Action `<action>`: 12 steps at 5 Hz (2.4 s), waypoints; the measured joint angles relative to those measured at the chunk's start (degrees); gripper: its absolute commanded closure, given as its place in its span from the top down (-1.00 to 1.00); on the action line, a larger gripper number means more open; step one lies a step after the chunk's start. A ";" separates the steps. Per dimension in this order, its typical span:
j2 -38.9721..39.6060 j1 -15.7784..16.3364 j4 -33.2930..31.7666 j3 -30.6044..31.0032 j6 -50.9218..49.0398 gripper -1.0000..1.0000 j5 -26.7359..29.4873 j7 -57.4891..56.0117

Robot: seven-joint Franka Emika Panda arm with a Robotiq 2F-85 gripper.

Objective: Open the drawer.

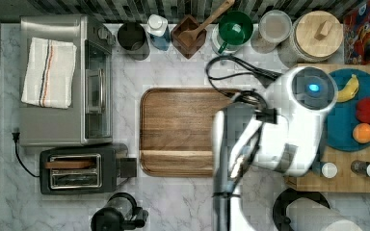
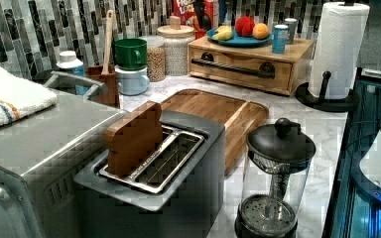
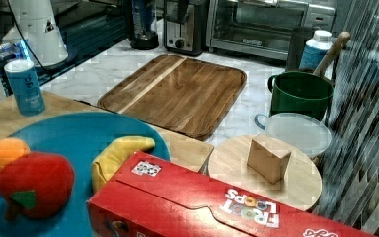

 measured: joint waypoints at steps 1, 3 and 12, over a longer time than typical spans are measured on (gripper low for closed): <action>1.87 -0.22 0.00 -3.88 1.20 1.00 -0.09 -2.74; 4.66 -2.74 -1.57 -4.52 10.35 1.00 -0.23 -4.98; 7.08 -4.20 -15.78 -3.47 33.15 1.00 -0.26 -16.81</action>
